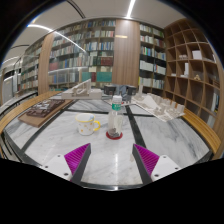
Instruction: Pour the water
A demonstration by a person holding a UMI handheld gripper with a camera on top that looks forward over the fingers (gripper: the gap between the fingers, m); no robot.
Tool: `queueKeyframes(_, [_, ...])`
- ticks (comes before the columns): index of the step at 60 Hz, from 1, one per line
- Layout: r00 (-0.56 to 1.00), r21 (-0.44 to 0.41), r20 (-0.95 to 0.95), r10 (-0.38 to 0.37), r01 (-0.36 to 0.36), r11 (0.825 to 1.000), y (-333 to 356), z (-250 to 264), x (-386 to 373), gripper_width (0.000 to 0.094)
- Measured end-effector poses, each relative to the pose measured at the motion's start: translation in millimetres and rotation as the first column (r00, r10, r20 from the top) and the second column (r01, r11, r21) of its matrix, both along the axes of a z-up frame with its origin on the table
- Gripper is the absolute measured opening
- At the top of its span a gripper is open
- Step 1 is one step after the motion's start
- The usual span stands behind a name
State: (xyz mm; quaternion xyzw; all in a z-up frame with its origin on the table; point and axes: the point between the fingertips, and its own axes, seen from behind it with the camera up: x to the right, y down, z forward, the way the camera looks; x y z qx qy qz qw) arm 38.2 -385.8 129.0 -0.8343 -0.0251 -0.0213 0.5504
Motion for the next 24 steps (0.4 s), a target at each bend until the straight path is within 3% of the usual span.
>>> queueKeyframes(17, [1.0,0.027,0.0,-0.017,0.017,0.999,-28,16,1,0.0862])
queueKeyframes(24, [1.0,0.037,0.001,0.009,-0.009,0.999,-32,22,-5,0.0859])
